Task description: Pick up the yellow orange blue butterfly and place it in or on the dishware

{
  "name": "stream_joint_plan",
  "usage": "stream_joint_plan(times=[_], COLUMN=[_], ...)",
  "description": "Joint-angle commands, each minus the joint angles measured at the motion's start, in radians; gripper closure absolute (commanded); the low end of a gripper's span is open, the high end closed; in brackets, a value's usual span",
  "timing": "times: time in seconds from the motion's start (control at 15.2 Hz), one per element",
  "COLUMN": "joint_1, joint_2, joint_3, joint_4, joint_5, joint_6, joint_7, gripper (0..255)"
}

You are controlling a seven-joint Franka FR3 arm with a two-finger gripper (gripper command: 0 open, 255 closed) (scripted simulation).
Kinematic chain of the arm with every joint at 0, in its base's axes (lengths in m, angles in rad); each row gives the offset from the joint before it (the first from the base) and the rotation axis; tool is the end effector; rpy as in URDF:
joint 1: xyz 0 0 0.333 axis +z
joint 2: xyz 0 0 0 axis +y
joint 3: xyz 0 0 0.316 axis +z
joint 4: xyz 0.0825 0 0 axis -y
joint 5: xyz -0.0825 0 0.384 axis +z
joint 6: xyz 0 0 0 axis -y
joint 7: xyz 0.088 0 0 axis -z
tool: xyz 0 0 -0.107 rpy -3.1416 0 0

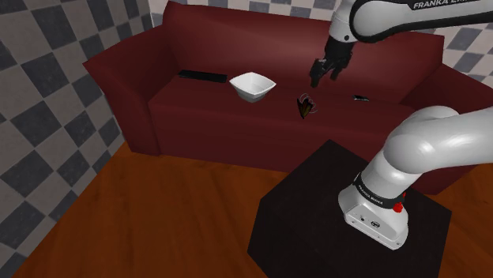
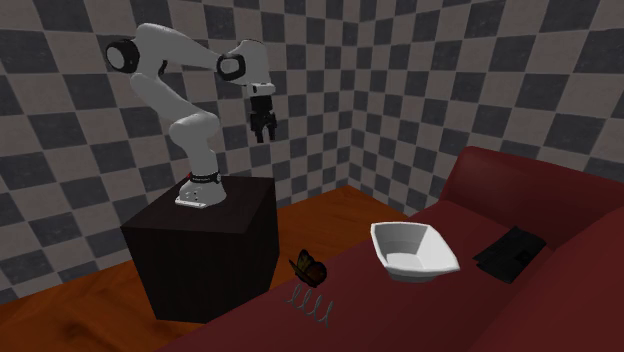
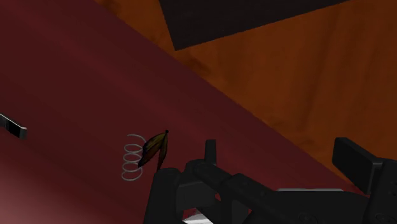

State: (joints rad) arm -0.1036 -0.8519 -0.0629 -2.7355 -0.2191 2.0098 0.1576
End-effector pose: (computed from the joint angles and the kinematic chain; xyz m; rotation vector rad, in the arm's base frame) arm 0.3026 -0.0638 0.4687 2.9610 -0.3343 0.1905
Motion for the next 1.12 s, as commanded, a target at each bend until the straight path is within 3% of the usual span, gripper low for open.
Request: stream_joint_plan(times=[0.0, 0.46, 1.06], joint_1=[-0.030, -0.135, -0.271], joint_2=[0.027, 0.232, 0.699], joint_3=[-0.029, -0.115, -0.179], joint_4=[-0.051, -0.151, -0.115], joint_5=[-0.024, -0.107, -0.195], joint_6=[0.110, 0.511, 1.065], joint_7=[0.011, 0.065, 0.162], gripper=[0, 0, 0])
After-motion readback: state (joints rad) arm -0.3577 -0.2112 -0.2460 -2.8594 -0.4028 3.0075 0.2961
